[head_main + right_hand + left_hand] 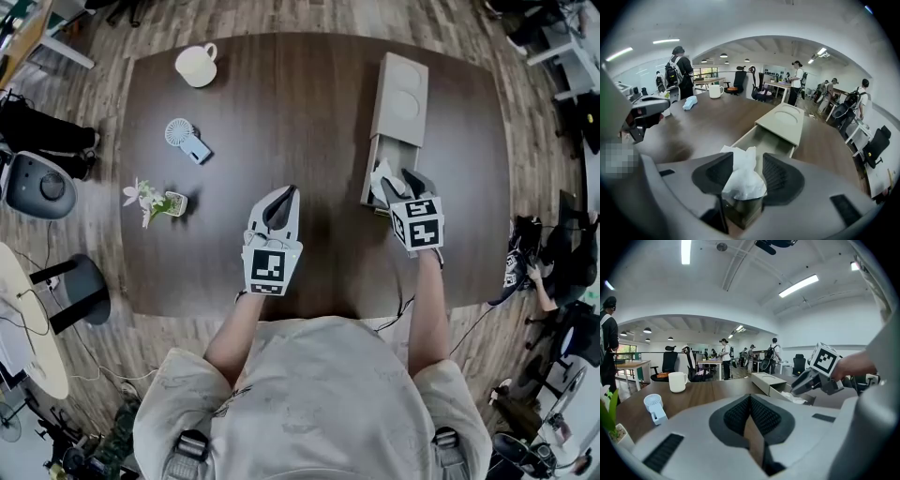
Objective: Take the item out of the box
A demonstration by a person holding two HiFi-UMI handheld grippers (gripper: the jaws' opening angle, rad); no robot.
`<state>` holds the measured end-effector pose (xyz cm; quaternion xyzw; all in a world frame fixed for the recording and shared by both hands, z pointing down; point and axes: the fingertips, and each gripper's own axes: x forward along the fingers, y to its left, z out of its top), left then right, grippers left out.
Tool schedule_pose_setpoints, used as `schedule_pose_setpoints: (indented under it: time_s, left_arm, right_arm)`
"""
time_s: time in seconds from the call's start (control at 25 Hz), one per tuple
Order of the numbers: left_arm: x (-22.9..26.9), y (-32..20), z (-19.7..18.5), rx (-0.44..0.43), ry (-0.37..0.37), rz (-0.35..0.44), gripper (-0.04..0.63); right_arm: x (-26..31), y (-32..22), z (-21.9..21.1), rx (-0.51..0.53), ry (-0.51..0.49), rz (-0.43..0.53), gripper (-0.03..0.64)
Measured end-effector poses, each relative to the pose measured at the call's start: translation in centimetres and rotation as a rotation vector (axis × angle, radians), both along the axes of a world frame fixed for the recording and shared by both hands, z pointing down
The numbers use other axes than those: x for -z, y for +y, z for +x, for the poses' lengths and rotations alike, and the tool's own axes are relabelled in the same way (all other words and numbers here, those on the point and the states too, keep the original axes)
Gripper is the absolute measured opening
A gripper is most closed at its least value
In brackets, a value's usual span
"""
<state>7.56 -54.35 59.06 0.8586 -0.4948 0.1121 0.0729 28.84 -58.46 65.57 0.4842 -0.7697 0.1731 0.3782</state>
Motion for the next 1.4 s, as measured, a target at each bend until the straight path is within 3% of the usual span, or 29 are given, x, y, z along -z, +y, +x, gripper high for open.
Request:
schedule_pose_setpoints:
  time_s: [0.24, 0.52, 0.76, 1.4]
  left_arm:
    - [-0.8, -0.4, -0.8, 0.016, 0.005, -0.013, 0.002]
    - [-0.9, -0.8, -1.1, 0.025, 0.014, -0.017, 0.002]
    - [-1.1, -0.8, -1.7, 0.032, 0.020, -0.015, 0.002]
    - [-0.2, -0.4, -1.4, 0.017, 0.020, 0.007, 0.002]
  right_arm:
    - [-2.4, -0.3, -0.5, 0.057, 0.106, -0.102, 0.173]
    - [-4.1, 0.1, -1.2, 0.093, 0.181, -0.186, 0.084]
    - [-4.5, 0.1, -1.5, 0.080, 0.197, -0.180, 0.020]
    - [-3.0, 0.5, -1.5, 0.042, 0.185, -0.114, 0.014]
